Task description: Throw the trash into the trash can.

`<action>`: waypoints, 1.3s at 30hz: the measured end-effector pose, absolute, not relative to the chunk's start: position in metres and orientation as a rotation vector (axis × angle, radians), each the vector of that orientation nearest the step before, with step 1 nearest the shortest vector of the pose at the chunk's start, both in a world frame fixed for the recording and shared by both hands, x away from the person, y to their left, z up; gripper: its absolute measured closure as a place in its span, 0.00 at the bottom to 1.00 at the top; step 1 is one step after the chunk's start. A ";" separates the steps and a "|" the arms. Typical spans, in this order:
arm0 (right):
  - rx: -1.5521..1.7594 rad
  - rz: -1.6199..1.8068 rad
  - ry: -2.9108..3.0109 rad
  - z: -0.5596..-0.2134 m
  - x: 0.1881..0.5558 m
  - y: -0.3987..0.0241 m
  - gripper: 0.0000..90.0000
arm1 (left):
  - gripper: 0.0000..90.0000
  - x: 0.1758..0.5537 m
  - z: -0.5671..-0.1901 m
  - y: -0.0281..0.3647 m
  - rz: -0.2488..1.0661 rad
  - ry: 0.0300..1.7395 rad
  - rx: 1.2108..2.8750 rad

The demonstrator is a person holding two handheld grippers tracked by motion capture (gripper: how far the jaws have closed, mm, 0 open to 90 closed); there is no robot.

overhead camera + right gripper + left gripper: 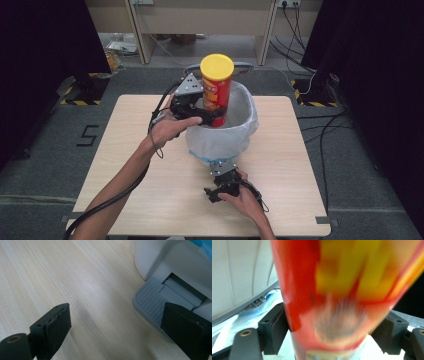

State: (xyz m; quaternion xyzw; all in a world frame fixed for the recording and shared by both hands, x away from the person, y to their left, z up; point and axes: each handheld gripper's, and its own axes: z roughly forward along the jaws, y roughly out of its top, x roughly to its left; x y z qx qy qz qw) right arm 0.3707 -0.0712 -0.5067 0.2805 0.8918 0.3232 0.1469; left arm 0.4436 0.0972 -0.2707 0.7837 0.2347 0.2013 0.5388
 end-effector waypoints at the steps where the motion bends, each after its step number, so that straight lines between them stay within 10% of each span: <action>1: 0.805 0.930 2.567 -0.507 0.371 -0.071 0.11 | 0.20 0.443 -0.270 0.097 0.481 0.548 1.879; 39: 0.812 0.937 2.574 -0.506 0.371 -0.072 0.10 | 0.19 0.423 -0.285 0.180 0.507 0.662 1.757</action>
